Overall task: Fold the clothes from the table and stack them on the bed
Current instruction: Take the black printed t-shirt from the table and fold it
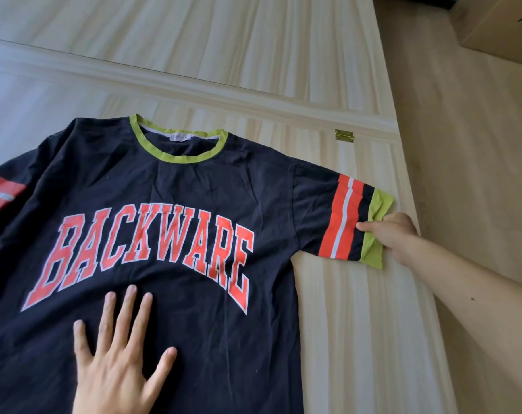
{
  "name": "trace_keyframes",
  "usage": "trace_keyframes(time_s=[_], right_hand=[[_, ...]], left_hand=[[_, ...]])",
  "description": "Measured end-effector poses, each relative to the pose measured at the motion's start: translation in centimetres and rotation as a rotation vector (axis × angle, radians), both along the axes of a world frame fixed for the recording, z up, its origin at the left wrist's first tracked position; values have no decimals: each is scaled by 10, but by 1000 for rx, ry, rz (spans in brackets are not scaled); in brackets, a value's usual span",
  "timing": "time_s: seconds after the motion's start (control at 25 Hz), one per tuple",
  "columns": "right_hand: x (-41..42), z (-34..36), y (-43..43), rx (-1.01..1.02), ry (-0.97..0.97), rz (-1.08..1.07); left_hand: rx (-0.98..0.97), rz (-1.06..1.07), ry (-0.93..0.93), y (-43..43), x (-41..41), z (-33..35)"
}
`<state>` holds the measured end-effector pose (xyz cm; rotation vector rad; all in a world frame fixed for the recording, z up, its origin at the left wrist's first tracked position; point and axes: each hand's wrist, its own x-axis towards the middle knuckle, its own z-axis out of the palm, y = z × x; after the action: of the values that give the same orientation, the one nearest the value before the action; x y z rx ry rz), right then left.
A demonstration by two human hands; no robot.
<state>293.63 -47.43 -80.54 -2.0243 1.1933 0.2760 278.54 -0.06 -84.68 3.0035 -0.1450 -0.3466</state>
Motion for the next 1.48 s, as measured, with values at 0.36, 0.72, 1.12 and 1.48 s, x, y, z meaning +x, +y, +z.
trace_keyframes(time_s=[0.36,0.72,1.12,1.48], right_hand=[[65,106,98,21,-404,397],[44,25,210,-274,-202,1105],[-83,-20,304,-450,-413,1025],[-96,-44,299,-564,-487,1070]], left_hand=[[9,-4,-26,0,0,-2],[-22,-17,-195,-1,-2,-10],[-101,12,-157,-1,-3,-5],[-394,296,-405,81,48,32]])
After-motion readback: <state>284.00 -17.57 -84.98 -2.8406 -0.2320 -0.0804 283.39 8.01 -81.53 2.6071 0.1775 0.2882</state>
